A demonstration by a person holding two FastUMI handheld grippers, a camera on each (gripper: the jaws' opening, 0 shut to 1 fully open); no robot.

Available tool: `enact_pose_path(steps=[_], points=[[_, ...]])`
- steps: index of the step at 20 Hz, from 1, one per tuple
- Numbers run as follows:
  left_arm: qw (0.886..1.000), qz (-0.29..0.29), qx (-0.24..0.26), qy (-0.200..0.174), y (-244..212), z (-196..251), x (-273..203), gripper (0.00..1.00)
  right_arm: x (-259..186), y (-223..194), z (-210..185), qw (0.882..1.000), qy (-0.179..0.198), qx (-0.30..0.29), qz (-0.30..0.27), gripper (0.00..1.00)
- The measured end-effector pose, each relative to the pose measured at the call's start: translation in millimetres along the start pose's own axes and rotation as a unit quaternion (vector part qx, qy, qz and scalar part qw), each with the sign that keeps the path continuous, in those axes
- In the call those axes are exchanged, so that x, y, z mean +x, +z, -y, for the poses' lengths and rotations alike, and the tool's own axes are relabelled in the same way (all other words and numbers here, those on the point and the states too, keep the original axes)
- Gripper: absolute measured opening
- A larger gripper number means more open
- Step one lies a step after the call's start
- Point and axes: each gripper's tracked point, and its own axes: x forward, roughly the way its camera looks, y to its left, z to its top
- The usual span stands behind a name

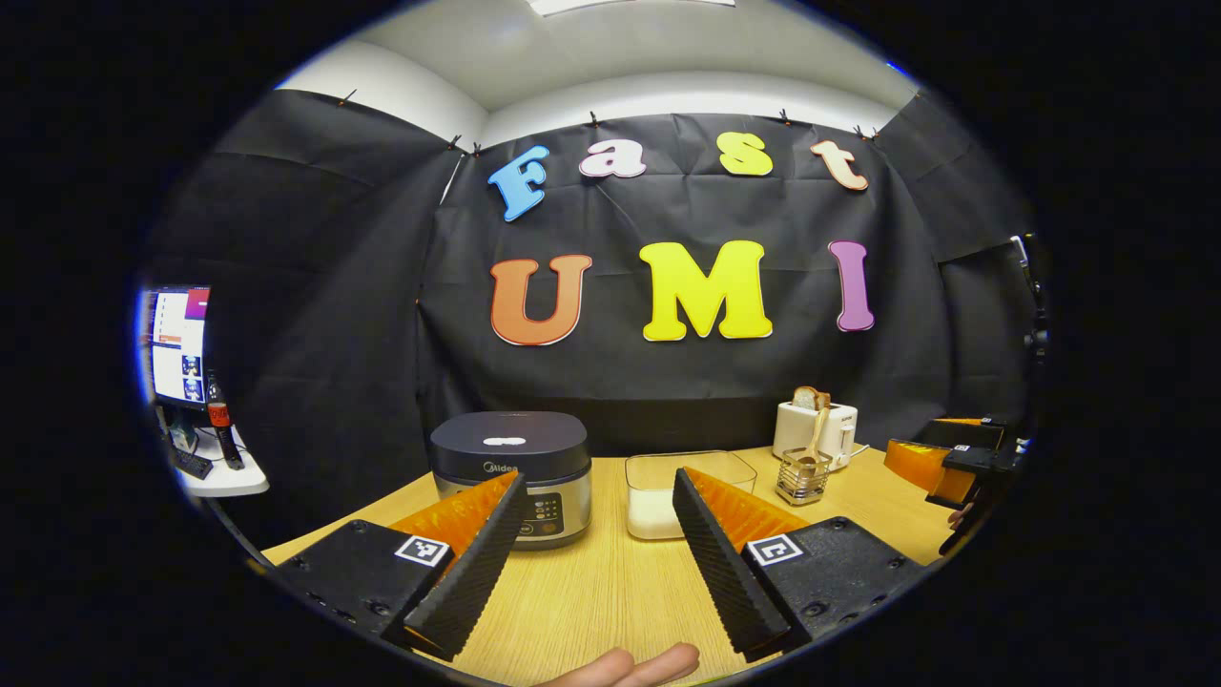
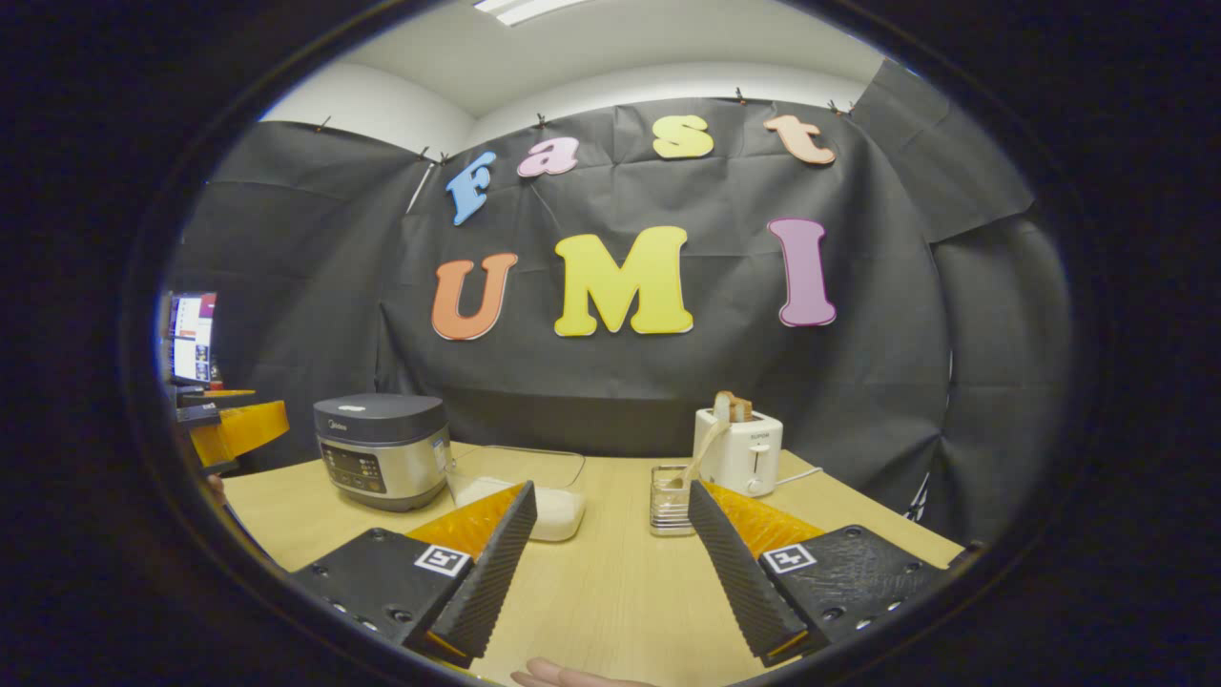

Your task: Close the left gripper, press the button to open the rice cooker; take a wooden spoon from the chopstick holder with the right hand, scoop a spoonful of rice and pour it into the rice cooker, then put the wooden spoon back into the chopstick holder.

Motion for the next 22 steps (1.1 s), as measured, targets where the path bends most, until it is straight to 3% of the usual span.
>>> enact_pose_path(steps=[7,9,11,13,15,16,17,18,19,20,21,22], points=[[0.999,-0.019,0.002,0.029,0.1,-28.7,22.9,0.97,1.6,-1.7,13.7,1.000,-0.014,-0.002,-0.003,0.95],[0.999,-0.025,0.002,0.037,5.9,-40.4,33.7,0.98,2.3,1.4,17.1,1.000,-0.019,-0.008,0.001,0.92],[0.999,-0.029,0.002,0.038,14.3,-50.4,49.0,0.95,0.1,4.7,18.4,1.000,-0.022,-0.015,0.008,0.95],[0.999,-0.035,-0.003,0.040,21.4,-62.0,68.6,0.90,-0.8,6.4,20.3,1.000,-0.024,-0.017,0.012,0.92],[0.997,-0.052,-0.009,0.049,24.9,-78.3,85.9,0.77,-1.4,6.0,20.2,1.000,-0.022,-0.016,0.011,0.95],[0.997,-0.057,-0.014,0.051,27.9,-83.7,94.1,0.61,-1.4,6.9,19.9,1.000,-0.022,-0.015,0.012,0.95],[0.996,-0.064,-0.019,0.052,30.2,-88.1,103.1,0.61,-1.5,7.0,21.1,1.000,-0.022,-0.015,0.012,0.95],[0.996,-0.073,-0.024,0.048,31.7,-90.9,113.1,0.40,-2.0,7.7,20.5,1.000,-0.021,-0.015,0.012,0.95],[0.995,-0.087,-0.027,0.045,30.2,-94.2,123.1,0.31,-1.8,7.5,19.5,1.000,-0.021,-0.016,0.012,0.95],[0.993,-0.105,-0.031,0.041,26.8,-96.4,133.9,0.31,-1.7,8.0,19.9,1.000,-0.022,-0.017,0.012,0.92],[0.991,-0.126,-0.040,0.037,22.3,-98.5,142.5,0.25,-1.9,7.7,20.3,1.000,-0.022,-0.017,0.013,0.95],[0.987,-0.149,-0.053,0.031,16.3,-99.5,150.3,0.08,-1.6,9.2,20.5,0.999,-0.023,-0.018,0.014,0.95]])
